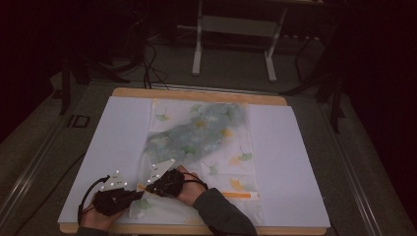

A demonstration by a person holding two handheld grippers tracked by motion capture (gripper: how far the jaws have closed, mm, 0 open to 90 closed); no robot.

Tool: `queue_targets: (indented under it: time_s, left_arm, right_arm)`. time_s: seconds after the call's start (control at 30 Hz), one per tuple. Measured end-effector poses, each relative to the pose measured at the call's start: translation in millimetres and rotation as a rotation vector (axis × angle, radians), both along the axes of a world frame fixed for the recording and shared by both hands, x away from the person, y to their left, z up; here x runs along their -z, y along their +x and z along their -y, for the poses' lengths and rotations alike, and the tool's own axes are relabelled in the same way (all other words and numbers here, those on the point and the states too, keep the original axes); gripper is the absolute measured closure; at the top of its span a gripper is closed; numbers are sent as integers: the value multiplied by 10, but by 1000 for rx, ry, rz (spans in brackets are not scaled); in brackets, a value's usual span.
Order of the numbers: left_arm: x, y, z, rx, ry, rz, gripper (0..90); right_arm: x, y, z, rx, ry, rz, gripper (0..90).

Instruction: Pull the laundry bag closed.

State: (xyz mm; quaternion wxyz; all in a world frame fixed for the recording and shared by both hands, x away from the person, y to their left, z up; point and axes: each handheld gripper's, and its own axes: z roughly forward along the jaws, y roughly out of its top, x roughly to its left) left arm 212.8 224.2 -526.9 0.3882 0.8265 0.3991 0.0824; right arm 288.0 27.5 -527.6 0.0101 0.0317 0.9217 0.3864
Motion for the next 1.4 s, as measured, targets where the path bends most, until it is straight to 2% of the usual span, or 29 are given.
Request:
queue_targets:
  time_s: [0.1,0.2,0.33,0.87,1.03,1.4]
  left_arm:
    - [-6,-3,-10,1,-5,-1,887]
    - [-10,-2,-5,1,-4,0,887]
    - [-13,-1,-24,-6,-24,0,887]
    - [-26,0,-54,-8,-48,2,886]
    - [-31,-5,-72,-17,-57,2,887]
    - [-40,-9,-102,-25,-72,6,886]
  right_arm:
    - [-19,-41,-11,5,-6,43,900]
    - [-27,-52,-19,6,-17,59,900]
    - [-6,-63,-18,14,-44,84,900]
    - [-25,-105,50,19,-110,141,900]
    - [1,-98,89,28,-122,140,900]
    - [9,-102,188,42,-165,174,900]
